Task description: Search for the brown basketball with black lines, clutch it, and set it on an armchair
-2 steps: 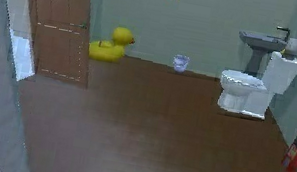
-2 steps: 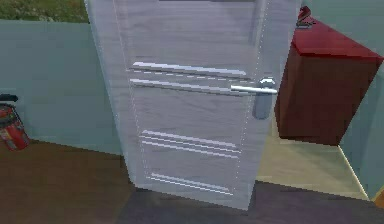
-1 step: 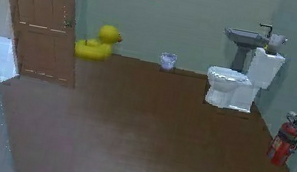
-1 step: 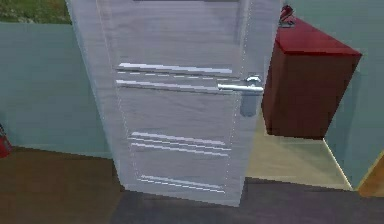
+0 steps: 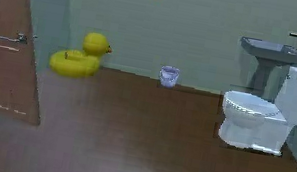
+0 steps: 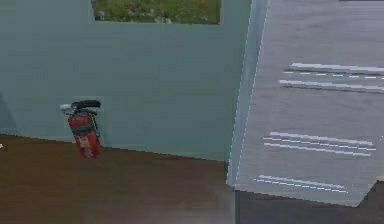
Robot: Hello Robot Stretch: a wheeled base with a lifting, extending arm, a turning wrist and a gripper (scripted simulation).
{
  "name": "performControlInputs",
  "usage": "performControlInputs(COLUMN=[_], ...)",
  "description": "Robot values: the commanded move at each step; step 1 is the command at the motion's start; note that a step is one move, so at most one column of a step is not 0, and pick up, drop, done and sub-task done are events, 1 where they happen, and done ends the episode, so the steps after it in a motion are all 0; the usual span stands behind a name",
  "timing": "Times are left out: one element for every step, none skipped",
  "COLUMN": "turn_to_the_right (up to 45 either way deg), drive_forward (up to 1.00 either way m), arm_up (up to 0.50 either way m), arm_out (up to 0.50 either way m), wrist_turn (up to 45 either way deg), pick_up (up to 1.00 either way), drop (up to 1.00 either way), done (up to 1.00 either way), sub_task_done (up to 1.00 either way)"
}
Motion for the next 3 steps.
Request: performControlInputs(turn_to_the_right=[-45.0, 0.0, -15.0], drive_forward=[0.00, 0.80, 0.00], arm_up=[0.00, 0.00, 0.00], arm_out=[0.00, 0.00, 0.00], wrist_turn=[0.0, 0.0, 0.0], pick_up=[0.00, 0.00, 0.00], drop=[0.00, 0.00, 0.00], done=[0.00, 0.00, 0.00], sub_task_done=[0.00, 0.00, 0.00])
